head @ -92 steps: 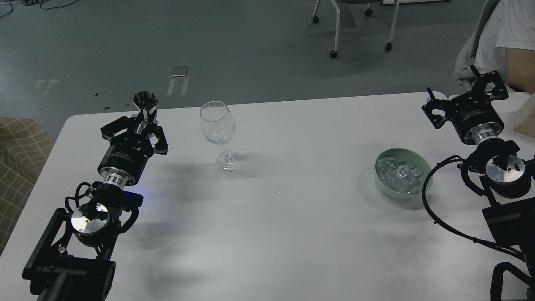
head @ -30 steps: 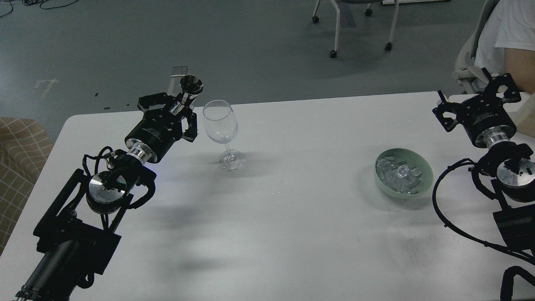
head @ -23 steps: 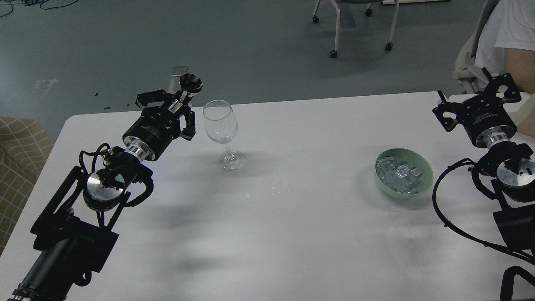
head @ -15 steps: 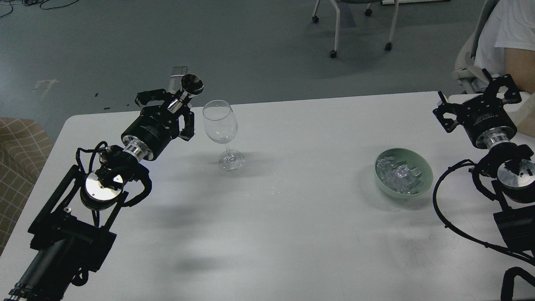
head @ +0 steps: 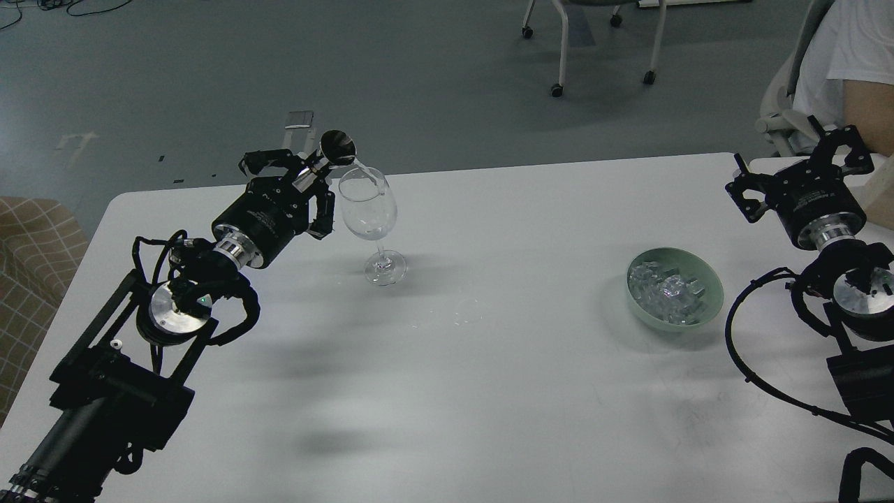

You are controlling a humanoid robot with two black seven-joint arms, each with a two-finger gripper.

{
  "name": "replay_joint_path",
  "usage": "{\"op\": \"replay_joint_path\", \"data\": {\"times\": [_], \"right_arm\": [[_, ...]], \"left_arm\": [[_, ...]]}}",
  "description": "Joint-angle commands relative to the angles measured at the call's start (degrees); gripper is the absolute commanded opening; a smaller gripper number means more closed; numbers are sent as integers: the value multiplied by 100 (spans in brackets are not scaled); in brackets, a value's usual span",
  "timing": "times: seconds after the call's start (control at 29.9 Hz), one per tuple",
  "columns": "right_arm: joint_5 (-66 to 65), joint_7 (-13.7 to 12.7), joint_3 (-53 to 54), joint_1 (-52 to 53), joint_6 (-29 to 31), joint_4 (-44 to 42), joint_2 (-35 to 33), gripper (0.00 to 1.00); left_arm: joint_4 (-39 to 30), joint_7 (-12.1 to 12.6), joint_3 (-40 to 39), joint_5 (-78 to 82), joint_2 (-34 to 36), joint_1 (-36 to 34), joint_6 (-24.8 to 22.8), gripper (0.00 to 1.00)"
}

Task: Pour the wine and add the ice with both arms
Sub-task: 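Tilt the jigger over the wine glass rim with the left gripper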

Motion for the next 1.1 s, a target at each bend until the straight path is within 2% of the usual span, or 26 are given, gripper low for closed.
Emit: {"op": "replay_joint_path", "data": {"times": [0.0, 0.37, 1.07], "right_arm": [[0, -6, 6, -18, 3, -9, -11, 100], [8, 3, 15, -9, 12, 9, -2, 100], [8, 3, 50, -18, 20, 0, -20, 100]], "left_arm": [[12, -2, 25, 10, 27, -49, 9, 0], [21, -2, 34, 10, 334, -58, -9, 0], [3, 7, 43, 441, 361, -146, -35, 0]]}}
